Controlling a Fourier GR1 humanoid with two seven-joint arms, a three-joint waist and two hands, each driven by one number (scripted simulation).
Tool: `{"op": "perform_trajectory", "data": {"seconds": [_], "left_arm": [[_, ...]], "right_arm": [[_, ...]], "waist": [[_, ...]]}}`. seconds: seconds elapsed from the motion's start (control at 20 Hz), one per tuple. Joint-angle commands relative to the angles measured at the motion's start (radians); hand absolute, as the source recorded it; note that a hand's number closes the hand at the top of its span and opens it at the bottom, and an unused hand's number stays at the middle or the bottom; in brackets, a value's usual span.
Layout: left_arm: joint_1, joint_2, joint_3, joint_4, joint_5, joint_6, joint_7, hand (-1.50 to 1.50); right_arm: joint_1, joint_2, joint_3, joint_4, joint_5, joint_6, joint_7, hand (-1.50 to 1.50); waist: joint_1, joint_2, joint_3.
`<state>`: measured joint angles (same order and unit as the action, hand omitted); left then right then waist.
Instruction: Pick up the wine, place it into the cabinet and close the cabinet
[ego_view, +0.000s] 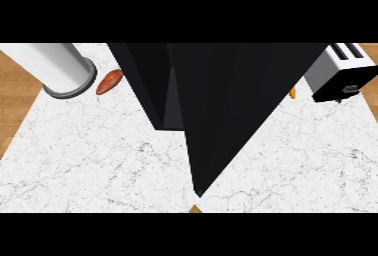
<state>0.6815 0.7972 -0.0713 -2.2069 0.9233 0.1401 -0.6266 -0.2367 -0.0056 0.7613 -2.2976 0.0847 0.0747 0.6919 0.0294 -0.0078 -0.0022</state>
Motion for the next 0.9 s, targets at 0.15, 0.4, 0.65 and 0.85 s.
{"op": "perform_trajectory", "data": {"seconds": [0.15, 0.4, 0.65, 0.85], "left_arm": [[0.068, 0.024, 0.171, 0.031, 0.097, -0.179, 0.024, -1.50], [0.053, 0.008, 0.204, 0.093, 0.100, -0.240, 0.054, -1.50], [0.071, -0.025, 0.217, 0.069, 0.100, -0.252, 0.106, -1.50], [0.074, -0.031, 0.231, -0.023, 0.084, -0.206, 0.166, -1.50]], "right_arm": [[-0.315, 0.005, -0.004, 0.239, -0.003, -0.242, 0.014, 1.50], [-0.504, 0.006, -0.130, 0.424, -0.055, -0.263, -0.039, 1.50], [-0.642, 0.006, -0.170, 0.641, -0.113, -0.324, -0.114, 1.50], [-0.663, -0.020, -0.325, 0.745, -0.116, -0.187, -0.182, 1.50]], "waist": [[0.007, 0.005, 0.000], [0.000, 0.008, 0.001], [0.003, 0.010, 0.001], [-0.007, 0.011, 0.002]]}}
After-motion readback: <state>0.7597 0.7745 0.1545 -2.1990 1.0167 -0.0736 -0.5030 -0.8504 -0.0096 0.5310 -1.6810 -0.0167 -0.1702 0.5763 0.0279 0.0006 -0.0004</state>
